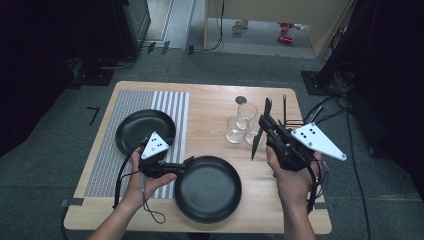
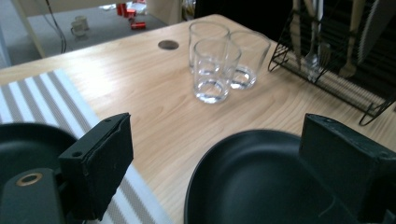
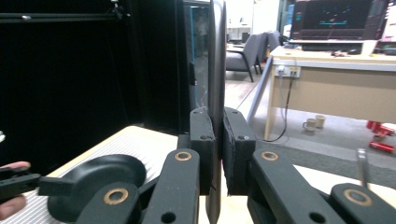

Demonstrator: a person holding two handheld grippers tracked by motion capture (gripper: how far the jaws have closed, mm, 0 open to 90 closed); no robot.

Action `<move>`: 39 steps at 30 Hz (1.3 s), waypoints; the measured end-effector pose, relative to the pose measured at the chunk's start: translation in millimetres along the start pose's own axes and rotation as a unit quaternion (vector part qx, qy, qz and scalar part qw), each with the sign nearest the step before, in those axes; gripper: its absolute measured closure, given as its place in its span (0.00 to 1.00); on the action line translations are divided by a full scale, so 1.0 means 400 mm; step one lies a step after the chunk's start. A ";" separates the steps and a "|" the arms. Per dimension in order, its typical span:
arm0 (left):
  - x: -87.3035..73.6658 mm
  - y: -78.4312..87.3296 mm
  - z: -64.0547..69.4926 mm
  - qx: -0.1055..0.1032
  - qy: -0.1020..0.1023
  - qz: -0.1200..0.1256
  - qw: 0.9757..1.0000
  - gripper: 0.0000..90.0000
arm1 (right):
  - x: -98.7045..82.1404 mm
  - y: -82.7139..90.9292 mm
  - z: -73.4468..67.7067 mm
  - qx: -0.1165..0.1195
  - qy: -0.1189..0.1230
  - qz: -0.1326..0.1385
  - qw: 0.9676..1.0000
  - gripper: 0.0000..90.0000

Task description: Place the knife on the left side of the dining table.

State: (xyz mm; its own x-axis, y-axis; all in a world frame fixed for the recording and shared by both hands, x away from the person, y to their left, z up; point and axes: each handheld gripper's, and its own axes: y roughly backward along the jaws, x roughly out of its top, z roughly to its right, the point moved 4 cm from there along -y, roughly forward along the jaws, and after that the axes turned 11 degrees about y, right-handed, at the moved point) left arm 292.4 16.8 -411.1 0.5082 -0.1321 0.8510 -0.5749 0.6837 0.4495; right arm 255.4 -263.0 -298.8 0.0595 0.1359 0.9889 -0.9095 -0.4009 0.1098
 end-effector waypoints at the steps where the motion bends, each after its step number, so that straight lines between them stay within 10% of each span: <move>1: 0.003 -0.003 0.005 -0.004 -0.001 -0.001 1.000 0.15 | 0.000 -0.006 -0.005 0.003 -0.001 0.000 1.000 0.94; 39: 0.101 -0.056 0.086 -0.058 -0.009 0.008 0.998 0.16 | 0.025 -0.187 -0.116 0.108 -0.012 -0.008 0.994 0.94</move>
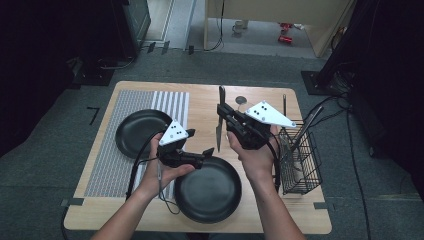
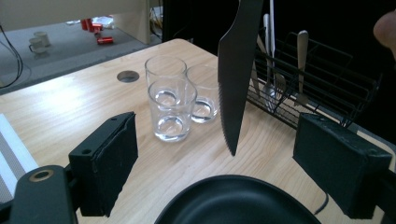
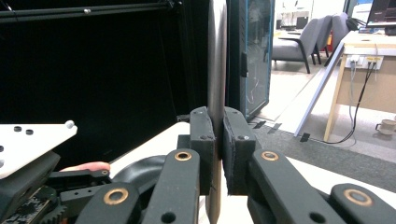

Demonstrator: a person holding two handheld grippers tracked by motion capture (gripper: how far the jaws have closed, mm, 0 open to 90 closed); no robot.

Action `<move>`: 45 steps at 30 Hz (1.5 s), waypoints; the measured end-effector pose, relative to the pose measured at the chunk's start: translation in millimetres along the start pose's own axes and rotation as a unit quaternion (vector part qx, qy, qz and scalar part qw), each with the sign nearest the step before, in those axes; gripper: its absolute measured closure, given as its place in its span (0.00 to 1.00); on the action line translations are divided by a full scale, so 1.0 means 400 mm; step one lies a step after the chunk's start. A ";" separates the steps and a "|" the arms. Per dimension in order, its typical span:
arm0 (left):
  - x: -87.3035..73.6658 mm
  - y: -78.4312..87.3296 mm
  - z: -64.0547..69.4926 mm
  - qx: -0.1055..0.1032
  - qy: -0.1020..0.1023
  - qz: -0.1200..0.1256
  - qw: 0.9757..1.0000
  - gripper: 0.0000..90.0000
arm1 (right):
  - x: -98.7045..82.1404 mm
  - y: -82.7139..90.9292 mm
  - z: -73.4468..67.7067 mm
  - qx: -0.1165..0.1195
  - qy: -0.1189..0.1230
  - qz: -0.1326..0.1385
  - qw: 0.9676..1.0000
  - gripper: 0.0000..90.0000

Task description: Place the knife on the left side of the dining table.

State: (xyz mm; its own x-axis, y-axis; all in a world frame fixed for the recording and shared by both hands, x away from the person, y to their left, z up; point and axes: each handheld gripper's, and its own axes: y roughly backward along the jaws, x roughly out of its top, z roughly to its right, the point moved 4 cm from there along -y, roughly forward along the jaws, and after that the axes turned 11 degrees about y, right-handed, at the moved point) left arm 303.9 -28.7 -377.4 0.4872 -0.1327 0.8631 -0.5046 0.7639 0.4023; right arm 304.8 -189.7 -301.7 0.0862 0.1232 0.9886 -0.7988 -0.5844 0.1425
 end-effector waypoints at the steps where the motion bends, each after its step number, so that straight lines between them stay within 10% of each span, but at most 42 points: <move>1: 0.003 -0.002 0.000 -0.001 -0.001 0.001 1.000 0.16 | 0.001 -0.001 -0.001 0.000 -0.001 0.001 1.000 0.94; 19: -0.049 -0.039 0.026 -0.006 0.011 -0.009 1.000 0.28 | -0.039 -0.019 -0.061 0.001 0.008 -0.002 1.000 0.94; 37: -0.135 -0.038 -0.012 0.053 0.046 -0.028 0.997 0.72 | -0.079 -0.039 -0.106 -0.012 -0.004 0.006 1.000 0.94; 45: -0.143 -0.034 -0.040 0.071 0.058 -0.034 0.995 0.74 | -0.074 -0.055 -0.113 -0.004 -0.015 0.017 1.000 0.94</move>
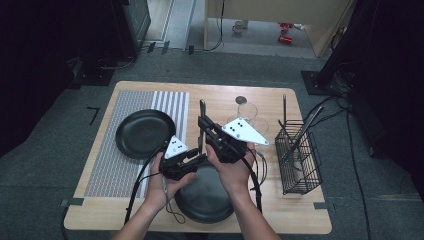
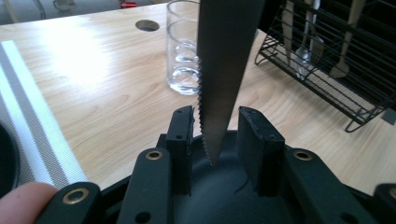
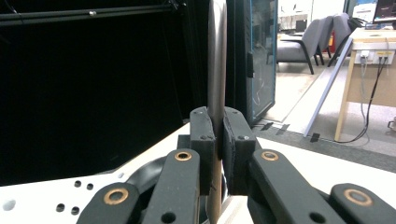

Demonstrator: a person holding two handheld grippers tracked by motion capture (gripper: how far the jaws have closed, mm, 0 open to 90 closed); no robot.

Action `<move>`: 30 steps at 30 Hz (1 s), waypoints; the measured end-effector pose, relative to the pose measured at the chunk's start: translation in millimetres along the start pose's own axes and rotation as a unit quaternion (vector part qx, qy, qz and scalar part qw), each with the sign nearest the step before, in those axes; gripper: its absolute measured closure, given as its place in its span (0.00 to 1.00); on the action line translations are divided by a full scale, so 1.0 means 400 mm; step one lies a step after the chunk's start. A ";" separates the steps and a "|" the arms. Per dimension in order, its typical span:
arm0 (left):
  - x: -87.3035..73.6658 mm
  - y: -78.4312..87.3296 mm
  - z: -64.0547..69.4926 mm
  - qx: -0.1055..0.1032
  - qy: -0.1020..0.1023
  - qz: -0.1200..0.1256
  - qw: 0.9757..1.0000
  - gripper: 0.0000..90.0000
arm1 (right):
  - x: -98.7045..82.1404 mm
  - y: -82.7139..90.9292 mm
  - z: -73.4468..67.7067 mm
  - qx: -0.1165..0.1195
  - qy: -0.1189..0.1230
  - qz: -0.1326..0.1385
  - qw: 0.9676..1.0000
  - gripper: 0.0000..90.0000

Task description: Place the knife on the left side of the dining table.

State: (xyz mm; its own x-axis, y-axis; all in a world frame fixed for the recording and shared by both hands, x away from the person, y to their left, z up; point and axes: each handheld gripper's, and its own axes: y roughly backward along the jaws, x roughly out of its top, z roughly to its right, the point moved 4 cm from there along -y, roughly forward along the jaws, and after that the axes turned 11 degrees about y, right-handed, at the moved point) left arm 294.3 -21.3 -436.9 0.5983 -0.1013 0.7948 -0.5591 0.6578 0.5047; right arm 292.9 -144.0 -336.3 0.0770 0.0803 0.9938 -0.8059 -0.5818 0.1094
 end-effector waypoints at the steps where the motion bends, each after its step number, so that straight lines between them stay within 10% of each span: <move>1: 0.001 -0.002 -0.004 0.003 0.003 0.001 1.000 0.73 | 0.000 0.000 -0.001 0.001 -0.001 0.001 1.000 0.94; 13: 0.015 -0.033 0.012 -0.021 -0.001 0.008 1.000 0.83 | -0.006 0.024 0.019 0.001 -0.010 0.011 1.000 0.94; 30: 0.006 -0.030 0.024 0.012 -0.030 0.027 0.999 0.85 | -0.012 0.047 -0.002 0.006 0.020 0.013 1.000 0.93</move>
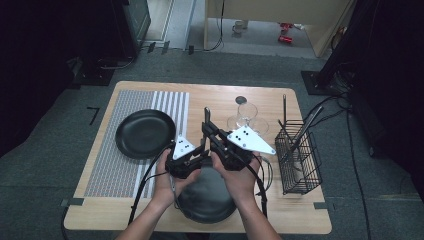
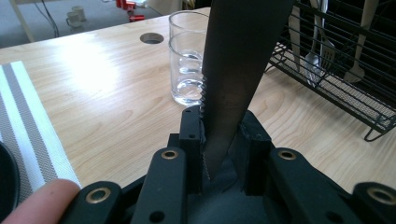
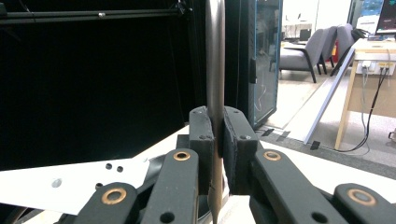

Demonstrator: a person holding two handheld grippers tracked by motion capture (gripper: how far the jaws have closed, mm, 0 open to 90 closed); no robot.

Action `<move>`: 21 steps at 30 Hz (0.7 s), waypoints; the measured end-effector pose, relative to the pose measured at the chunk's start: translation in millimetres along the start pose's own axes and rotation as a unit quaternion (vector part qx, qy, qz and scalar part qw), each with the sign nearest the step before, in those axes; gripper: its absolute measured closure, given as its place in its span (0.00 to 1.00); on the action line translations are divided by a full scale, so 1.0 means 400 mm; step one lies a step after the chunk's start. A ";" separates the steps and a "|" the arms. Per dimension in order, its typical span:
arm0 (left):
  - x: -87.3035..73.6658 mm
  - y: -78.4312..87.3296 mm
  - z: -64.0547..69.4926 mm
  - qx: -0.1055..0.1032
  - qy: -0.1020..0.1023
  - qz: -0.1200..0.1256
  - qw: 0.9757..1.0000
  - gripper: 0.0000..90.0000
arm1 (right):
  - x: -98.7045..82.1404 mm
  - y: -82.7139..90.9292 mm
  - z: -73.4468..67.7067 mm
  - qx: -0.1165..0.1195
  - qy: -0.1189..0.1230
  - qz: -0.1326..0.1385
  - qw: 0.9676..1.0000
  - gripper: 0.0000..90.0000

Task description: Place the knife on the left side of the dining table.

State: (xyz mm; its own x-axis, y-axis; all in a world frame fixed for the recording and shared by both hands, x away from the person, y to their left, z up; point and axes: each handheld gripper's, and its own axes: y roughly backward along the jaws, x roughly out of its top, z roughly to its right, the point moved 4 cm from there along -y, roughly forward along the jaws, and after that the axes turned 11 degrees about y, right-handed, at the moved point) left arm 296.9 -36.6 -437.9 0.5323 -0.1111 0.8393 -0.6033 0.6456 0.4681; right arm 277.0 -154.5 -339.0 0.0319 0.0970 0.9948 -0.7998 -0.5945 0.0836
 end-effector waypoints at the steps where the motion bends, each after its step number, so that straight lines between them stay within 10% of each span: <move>1: 0.000 0.002 -0.001 0.000 -0.001 0.001 1.000 0.85 | 0.000 0.000 0.000 0.000 -0.001 0.001 1.000 0.93; 21: 0.014 0.022 0.005 0.019 -0.025 0.027 0.999 0.85 | -0.052 -0.025 -0.009 0.004 -0.009 -0.030 1.000 0.92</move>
State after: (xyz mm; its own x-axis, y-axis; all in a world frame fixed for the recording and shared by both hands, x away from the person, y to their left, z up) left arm 293.3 -32.9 -428.5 0.4681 -0.1149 0.8762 -0.6527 0.6234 0.4304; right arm 282.1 -147.9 -360.6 0.0904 0.1181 0.9889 -0.7909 -0.5949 0.1434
